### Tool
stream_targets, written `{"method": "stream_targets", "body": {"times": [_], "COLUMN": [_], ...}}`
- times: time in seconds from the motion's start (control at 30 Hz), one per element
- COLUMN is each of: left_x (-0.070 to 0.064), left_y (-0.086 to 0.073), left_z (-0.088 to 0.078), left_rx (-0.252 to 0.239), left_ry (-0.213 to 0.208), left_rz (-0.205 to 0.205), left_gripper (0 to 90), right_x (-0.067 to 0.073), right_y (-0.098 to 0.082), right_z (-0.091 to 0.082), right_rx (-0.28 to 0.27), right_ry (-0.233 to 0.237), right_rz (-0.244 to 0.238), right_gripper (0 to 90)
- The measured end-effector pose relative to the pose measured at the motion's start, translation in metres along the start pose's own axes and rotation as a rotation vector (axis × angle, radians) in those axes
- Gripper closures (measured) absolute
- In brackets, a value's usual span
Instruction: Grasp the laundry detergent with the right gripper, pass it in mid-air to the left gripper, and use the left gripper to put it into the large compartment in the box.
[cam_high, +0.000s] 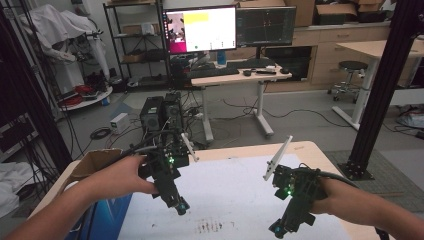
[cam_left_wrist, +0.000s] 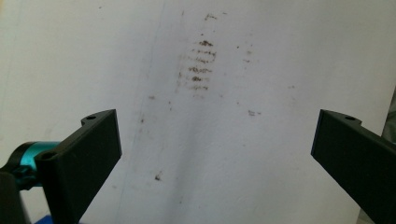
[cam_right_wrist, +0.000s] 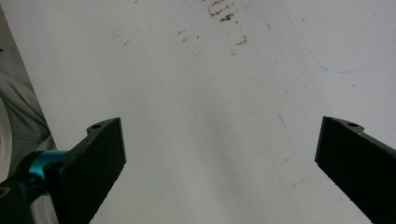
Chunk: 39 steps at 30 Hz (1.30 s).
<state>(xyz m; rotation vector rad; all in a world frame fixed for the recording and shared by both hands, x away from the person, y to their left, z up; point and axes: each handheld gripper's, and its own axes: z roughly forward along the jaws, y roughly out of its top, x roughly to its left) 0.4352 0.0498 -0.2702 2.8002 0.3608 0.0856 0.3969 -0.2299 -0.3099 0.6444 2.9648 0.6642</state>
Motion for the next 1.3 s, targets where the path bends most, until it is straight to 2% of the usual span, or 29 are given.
{"method": "stream_targets", "body": {"times": [0.23, 0.67, 1.0, 1.3], "left_x": [-0.004, -0.005, -0.006, -0.005], "left_y": [0.008, -0.002, -0.003, -0.005], "left_z": [0.014, 0.016, 0.019, 0.02], "left_rx": [0.019, 0.043, 0.063, 0.064], "left_ry": [-0.018, -0.016, -0.037, -0.04], "left_rz": [0.033, 0.019, 0.037, 0.017], "left_gripper": [1.6, 1.6, 1.6, 1.6], "right_x": [0.002, 0.004, 0.006, 0.006], "right_y": [0.004, 0.012, 0.018, 0.02], "right_z": [0.001, 0.007, 0.009, 0.011], "right_rx": [0.016, 0.04, 0.049, 0.046], "right_ry": [0.0, 0.009, 0.01, 0.011], "right_rz": [-0.011, -0.034, -0.048, -0.057], "right_gripper": [0.9, 0.9, 0.9, 0.9]}}
